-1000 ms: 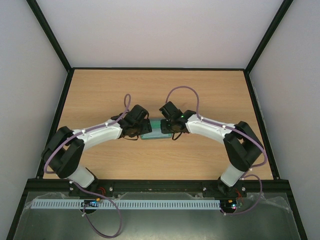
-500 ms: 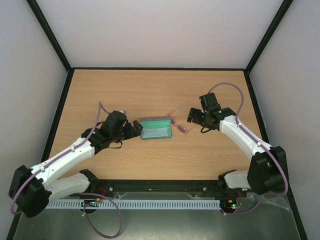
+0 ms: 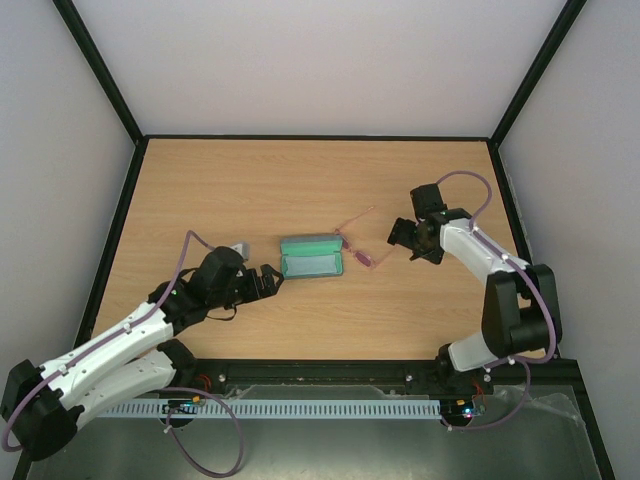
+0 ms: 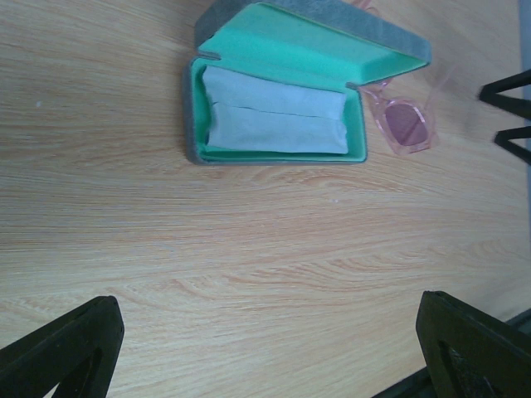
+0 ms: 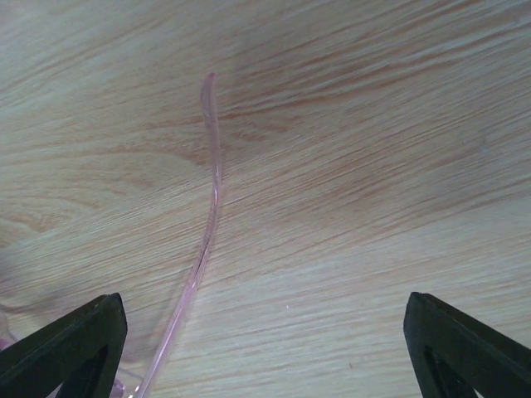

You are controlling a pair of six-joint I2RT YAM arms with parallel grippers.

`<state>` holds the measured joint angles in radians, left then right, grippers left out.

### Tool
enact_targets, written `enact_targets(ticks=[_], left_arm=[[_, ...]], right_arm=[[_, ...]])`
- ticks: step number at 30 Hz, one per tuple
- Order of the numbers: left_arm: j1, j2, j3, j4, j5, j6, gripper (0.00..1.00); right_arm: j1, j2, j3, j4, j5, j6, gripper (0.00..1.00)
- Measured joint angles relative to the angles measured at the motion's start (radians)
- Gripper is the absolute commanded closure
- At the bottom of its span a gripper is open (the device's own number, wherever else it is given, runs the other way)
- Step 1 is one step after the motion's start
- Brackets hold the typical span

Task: Organize the sunglasses
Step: Pick up the sunglasses from the center of the board.

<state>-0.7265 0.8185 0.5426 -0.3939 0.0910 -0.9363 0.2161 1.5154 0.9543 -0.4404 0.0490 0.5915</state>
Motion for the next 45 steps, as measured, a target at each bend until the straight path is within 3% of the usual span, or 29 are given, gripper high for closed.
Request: enact_targets(ticks=[8,21,28,36,45], left_arm=[[-0.004,-0.047,0.000,-0.010,-0.001,-0.014,0.01],[-0.011,-0.008,0.000,-0.006,0.006,-0.014,0.01],[-0.026,-0.006,0.000,-0.002,0.006,-0.016,0.01],[-0.033,0.021,0.000,0.002,0.005,-0.015,0.01],[-0.039,0.085,0.069,0.006,-0.002,-0.005,0.01]], right_arm=[[0.000,0.114,0.002,0.063,-0.036,0.031,0.14],[0.075,0.162,-0.014,0.140,-0.047,0.093,0.35],[0.105,0.162,-0.034,0.185,-0.042,0.131,0.66],[0.105,0.172,-0.039,0.201,-0.012,0.145,0.94],[0.048,0.208,0.026,0.158,0.058,0.103,0.99]])
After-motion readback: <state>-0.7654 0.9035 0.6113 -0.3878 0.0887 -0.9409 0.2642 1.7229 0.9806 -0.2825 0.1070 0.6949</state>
